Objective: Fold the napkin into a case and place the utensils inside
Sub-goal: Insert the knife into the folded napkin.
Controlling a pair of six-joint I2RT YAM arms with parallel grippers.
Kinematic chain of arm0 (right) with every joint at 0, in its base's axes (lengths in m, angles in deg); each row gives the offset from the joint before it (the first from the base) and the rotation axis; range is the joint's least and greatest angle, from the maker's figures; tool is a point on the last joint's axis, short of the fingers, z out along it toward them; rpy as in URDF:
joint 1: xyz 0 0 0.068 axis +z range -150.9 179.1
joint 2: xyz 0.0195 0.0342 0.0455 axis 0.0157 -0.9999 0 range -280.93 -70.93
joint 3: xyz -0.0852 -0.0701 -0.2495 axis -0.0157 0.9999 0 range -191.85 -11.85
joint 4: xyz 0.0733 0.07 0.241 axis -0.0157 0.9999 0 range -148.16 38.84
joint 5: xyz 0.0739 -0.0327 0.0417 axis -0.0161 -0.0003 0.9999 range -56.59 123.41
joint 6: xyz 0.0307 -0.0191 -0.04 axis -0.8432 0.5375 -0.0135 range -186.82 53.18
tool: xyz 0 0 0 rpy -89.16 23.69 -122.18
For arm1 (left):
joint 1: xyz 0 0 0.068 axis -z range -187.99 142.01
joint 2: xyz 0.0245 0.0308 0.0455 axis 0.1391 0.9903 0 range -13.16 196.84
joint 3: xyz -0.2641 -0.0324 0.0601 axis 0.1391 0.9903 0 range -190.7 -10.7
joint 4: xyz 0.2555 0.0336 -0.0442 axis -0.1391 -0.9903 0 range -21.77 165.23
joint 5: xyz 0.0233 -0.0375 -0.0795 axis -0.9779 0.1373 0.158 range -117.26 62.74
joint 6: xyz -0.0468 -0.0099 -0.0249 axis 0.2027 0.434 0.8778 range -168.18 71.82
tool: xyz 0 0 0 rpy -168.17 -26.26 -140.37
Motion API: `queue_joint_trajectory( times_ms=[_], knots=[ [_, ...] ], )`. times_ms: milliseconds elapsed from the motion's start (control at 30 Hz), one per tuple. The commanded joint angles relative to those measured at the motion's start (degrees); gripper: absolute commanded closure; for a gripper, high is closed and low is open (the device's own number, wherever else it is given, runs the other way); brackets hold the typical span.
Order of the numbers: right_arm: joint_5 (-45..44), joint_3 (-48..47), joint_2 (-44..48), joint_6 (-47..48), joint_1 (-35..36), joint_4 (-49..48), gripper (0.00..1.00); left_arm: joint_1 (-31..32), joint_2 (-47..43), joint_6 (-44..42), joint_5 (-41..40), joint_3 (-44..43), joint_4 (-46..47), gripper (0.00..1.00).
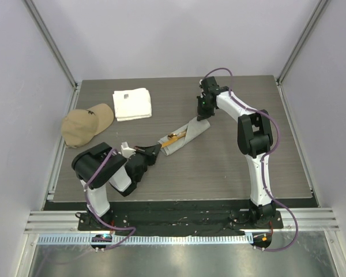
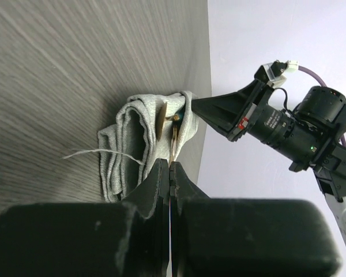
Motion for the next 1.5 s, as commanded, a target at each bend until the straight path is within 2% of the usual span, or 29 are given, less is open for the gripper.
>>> queue_joint_trajectory(
  times_ms=[0,200,433,767,1067,1167,1200,1300,1367,1467],
  knots=[
    [2.15,-2.49,-0.57,0.45,0.55,-0.09,0.99,2.41,1.54,-0.42,-7.98,-1.60,10.84,1.00],
    [2.51,-2.32,-0.75,0.54,0.46,0.00,0.99,4.16,-1.19,-4.47,-11.94,-3.70,10.84,1.00],
    [3.21,-1.44,0.40,-0.25,0.55,-0.62,0.99,6.80,3.20,-2.28,-13.79,-4.50,10.84,1.00],
    [2.77,-1.62,0.66,-0.16,0.55,-0.35,0.99,8.20,5.13,-2.63,-13.61,-5.11,10.84,0.99],
    [2.60,-1.18,0.75,0.10,0.46,-0.18,0.99,9.44,6.90,-2.36,-13.61,-4.33,10.75,0.94],
    [3.03,-1.09,0.92,0.01,0.55,-0.18,0.99,9.53,5.93,-1.93,-13.70,-1.62,10.58,0.78],
    [3.21,-0.91,1.10,-0.07,0.55,-0.26,0.99,9.44,5.67,-2.01,-13.35,-0.99,10.40,0.69],
    [3.47,-0.57,1.27,-0.34,0.55,-0.35,0.99,9.44,5.40,-0.44,-10.90,0.86,9.08,0.57],
    [3.56,0.22,1.71,-0.34,0.55,-0.26,0.99,9.44,5.31,-0.69,-9.84,2.52,10.04,0.53],
    [3.39,1.28,3.03,-0.16,0.55,-0.70,0.99,9.44,3.21,-2.80,-7.38,4.46,9.70,0.35]
  ],
)
